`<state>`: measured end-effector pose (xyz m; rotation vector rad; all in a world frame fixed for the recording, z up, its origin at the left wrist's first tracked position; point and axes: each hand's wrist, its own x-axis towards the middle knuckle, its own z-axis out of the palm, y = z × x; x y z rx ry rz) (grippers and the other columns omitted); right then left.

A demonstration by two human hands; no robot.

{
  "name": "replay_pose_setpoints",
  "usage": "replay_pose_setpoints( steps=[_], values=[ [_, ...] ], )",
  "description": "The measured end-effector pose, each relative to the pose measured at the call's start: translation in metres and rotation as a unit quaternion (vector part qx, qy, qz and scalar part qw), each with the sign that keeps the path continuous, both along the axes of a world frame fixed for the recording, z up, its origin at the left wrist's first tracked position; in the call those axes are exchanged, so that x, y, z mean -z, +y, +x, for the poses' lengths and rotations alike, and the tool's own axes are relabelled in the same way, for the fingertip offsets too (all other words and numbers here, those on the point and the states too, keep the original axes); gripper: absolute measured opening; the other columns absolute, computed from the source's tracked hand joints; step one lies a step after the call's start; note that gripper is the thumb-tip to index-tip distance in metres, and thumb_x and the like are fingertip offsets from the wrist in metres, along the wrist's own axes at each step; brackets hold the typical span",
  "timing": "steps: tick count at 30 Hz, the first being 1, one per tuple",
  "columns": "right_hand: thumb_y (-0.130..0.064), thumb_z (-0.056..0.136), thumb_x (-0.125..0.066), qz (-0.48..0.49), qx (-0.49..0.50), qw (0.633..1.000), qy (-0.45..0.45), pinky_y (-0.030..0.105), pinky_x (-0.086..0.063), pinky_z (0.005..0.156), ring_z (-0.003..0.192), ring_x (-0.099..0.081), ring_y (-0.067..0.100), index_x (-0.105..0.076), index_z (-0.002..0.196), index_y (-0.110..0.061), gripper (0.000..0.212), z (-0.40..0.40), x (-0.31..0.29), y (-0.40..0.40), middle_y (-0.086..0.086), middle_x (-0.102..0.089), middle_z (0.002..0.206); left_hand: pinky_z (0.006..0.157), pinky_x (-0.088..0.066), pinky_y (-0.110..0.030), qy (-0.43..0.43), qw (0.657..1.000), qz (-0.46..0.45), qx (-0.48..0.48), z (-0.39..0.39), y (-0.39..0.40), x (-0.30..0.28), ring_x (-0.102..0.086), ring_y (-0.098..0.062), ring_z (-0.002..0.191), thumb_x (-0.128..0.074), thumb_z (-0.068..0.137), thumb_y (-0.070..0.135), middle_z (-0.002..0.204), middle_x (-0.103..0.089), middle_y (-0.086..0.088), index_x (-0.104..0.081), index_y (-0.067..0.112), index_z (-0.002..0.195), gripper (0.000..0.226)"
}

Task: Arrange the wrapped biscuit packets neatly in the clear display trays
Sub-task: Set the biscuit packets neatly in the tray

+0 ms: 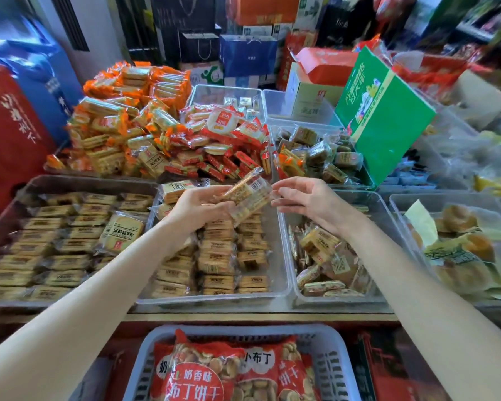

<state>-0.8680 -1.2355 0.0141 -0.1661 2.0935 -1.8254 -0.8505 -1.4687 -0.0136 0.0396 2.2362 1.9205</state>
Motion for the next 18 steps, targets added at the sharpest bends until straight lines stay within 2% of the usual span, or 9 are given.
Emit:
replay_pose_setpoints(
  steps=[2, 4, 7, 9, 11, 12, 14, 16, 18],
  values=[
    [-0.006, 0.085, -0.065, 0.007, -0.004, 1.0, 0.025, 0.028, -0.055, 0.086, 0.091, -0.068, 0.019, -0.067, 0.097, -0.009, 0.013, 0.003, -0.003, -0.003, 0.007, -0.07, 0.095, 0.061, -0.05, -0.011, 0.013, 1.0, -0.002, -0.011, 0.002, 0.0, -0.009, -0.066, 0.001, 0.071, -0.069, 0.081, 0.011, 0.096, -0.069, 0.001, -0.06, 0.021, 0.119, 0.04],
    [-0.004, 0.079, -0.071, 0.057, 0.022, 0.996, 0.068, 0.024, -0.053, 0.082, 0.085, -0.067, 0.013, -0.069, 0.087, -0.014, 0.013, 0.004, -0.006, -0.009, 0.002, -0.071, 0.088, 0.056, -0.047, -0.008, 0.021, 1.0, -0.016, -0.014, 0.002, 0.001, -0.015, -0.063, 0.006, 0.062, -0.068, 0.083, 0.011, 0.091, -0.067, 0.004, -0.059, 0.023, 0.119, 0.04],
    [-0.002, 0.076, -0.074, 0.073, 0.077, 0.989, 0.105, 0.029, -0.052, 0.083, 0.08, -0.065, 0.014, -0.07, 0.074, -0.015, 0.014, 0.002, -0.005, -0.015, 0.003, -0.07, 0.081, 0.06, -0.05, -0.011, 0.011, 0.998, 0.01, -0.054, 0.0, 0.006, -0.017, -0.064, 0.002, 0.063, -0.07, 0.082, 0.013, 0.092, -0.069, 0.0, -0.061, 0.019, 0.119, 0.039],
    [0.001, 0.077, -0.072, 0.04, 0.095, 0.989, 0.101, 0.033, -0.054, 0.087, 0.081, -0.066, 0.018, -0.068, 0.072, -0.012, 0.015, 0.003, -0.006, -0.016, 0.008, -0.07, 0.083, 0.071, -0.054, -0.021, -0.018, 0.993, 0.05, -0.11, -0.002, 0.006, -0.015, -0.066, -0.007, 0.073, -0.071, 0.082, 0.015, 0.097, -0.071, -0.006, -0.064, 0.01, 0.115, 0.034],
    [0.006, 0.08, -0.067, -0.047, 0.098, 0.992, 0.072, 0.03, -0.056, 0.084, 0.077, -0.069, 0.017, -0.065, 0.074, -0.006, 0.013, 0.005, -0.008, -0.016, 0.009, -0.071, 0.08, 0.087, -0.053, -0.028, -0.049, 0.984, 0.108, -0.136, -0.003, 0.006, -0.014, -0.065, -0.016, 0.085, -0.07, 0.082, 0.014, 0.098, -0.07, -0.009, -0.066, 0.008, 0.107, 0.026],
    [0.008, 0.081, -0.063, -0.092, 0.1, 0.989, 0.055, 0.028, -0.057, 0.08, 0.076, -0.07, 0.017, -0.063, 0.075, -0.003, 0.012, 0.005, -0.009, -0.016, 0.009, -0.072, 0.079, 0.088, -0.053, -0.027, -0.057, 0.98, 0.138, -0.135, -0.003, 0.005, -0.015, -0.065, -0.017, 0.087, -0.07, 0.081, 0.013, 0.097, -0.071, -0.009, -0.067, 0.008, 0.105, 0.024],
    [0.01, 0.084, -0.059, -0.136, 0.108, 0.984, 0.032, 0.026, -0.058, 0.078, 0.074, -0.071, 0.017, -0.059, 0.076, -0.001, 0.013, 0.006, -0.01, -0.015, 0.009, -0.072, 0.076, 0.08, -0.055, -0.02, -0.062, 0.975, 0.169, -0.13, -0.003, 0.005, -0.017, -0.068, -0.014, 0.084, -0.071, 0.08, 0.011, 0.092, -0.072, -0.006, -0.067, 0.008, 0.103, 0.024],
    [0.011, 0.086, -0.056, -0.145, 0.119, 0.982, 0.028, 0.026, -0.058, 0.077, 0.073, -0.071, 0.018, -0.056, 0.077, -0.001, 0.015, 0.006, -0.008, -0.016, 0.008, -0.072, 0.075, 0.076, -0.056, -0.018, -0.057, 0.976, 0.156, -0.139, -0.003, 0.005, -0.02, -0.069, -0.013, 0.08, -0.073, 0.077, 0.012, 0.089, -0.072, -0.005, -0.068, 0.01, 0.098, 0.021],
    [0.011, 0.088, -0.053, -0.147, 0.137, 0.979, 0.036, 0.025, -0.058, 0.077, 0.073, -0.071, 0.016, -0.053, 0.078, -0.003, 0.017, 0.006, -0.005, -0.019, 0.007, -0.072, 0.073, 0.078, -0.056, -0.022, -0.044, 0.978, 0.135, -0.155, -0.004, 0.008, -0.022, -0.068, -0.014, 0.078, -0.075, 0.075, 0.013, 0.088, -0.072, -0.006, -0.069, 0.013, 0.092, 0.018]
  ],
)
